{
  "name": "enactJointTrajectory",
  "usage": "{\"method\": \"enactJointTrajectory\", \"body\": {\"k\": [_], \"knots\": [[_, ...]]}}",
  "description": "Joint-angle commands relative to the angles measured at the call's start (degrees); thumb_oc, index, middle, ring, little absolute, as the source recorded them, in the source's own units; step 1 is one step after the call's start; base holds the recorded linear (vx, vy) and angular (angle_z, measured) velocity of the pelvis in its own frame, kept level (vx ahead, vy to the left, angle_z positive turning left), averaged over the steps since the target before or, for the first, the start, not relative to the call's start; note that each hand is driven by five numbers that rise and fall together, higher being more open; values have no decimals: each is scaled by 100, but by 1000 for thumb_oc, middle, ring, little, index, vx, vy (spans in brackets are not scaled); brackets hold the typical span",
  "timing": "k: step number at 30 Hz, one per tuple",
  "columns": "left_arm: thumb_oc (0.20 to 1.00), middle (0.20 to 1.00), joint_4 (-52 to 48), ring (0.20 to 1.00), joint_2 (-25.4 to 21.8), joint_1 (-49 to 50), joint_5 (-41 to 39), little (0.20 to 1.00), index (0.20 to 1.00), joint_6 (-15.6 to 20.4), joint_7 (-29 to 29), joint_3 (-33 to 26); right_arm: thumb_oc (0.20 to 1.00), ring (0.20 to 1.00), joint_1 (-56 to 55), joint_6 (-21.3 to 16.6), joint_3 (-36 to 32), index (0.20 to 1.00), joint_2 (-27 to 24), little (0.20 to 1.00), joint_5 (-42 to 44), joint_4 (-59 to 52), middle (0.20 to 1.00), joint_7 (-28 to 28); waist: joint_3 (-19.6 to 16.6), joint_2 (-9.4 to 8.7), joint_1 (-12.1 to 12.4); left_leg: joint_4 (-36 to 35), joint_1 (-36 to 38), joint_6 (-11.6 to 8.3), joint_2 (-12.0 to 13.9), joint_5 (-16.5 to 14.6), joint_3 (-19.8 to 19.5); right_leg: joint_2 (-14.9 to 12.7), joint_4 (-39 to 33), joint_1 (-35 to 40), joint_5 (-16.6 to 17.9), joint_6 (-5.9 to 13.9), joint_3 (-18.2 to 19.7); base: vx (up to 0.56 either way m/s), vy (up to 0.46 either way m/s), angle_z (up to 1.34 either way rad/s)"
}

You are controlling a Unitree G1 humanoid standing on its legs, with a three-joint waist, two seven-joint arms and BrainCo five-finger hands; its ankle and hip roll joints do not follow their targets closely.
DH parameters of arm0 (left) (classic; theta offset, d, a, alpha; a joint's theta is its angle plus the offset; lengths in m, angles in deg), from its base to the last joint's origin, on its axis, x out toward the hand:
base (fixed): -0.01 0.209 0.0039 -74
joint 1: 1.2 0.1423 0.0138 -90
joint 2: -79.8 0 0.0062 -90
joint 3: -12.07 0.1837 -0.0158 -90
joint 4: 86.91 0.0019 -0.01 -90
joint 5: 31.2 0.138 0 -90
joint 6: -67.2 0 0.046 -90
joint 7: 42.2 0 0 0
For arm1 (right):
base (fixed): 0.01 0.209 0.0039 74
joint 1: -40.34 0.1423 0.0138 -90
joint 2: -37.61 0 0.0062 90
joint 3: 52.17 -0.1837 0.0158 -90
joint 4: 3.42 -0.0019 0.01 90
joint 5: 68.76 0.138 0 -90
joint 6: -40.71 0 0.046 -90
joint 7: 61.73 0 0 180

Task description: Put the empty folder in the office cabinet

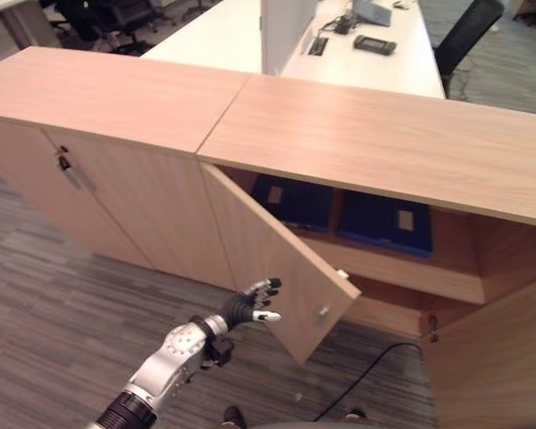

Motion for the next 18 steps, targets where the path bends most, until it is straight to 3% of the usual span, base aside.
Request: {"method": "enactJointTrajectory", "body": {"k": [1,5,15,18], "knots": [[1000,1000,-452,1000,62,73,209,1000,1000,181,-32,-67,1000,1000,33,-30,95,1000,337,1000,-22,138,1000,50,-154,-41,20,87,-307,296,-268,-572,-636,288,-92,-416,41,140,209,35,-75,-23],[1000,1000,-305,1000,171,289,256,1000,1000,183,42,-250,1000,1000,-24,-86,86,1000,335,1000,144,91,1000,177,-187,49,-99,84,-166,152,-3,-496,-529,663,-196,-353,-185,-19,377,26,-133,-22],[1000,1000,-102,1000,355,237,269,1000,1000,202,219,-379,1000,1000,-81,-150,88,1000,278,1000,355,50,1000,301,-223,177,-341,132,-41,-137,509,-249,-348,1163,-90,-277,-576,-324,766,9,-121,-15],[1000,1000,-116,1000,360,164,264,1000,1000,196,286,-399,1000,1000,-111,-180,95,1000,239,1000,450,76,1000,368,-170,149,-489,779,-76,-227,909,-349,-179,1426,89,-231,-772,-527,1021,30,-167,-27]]}}
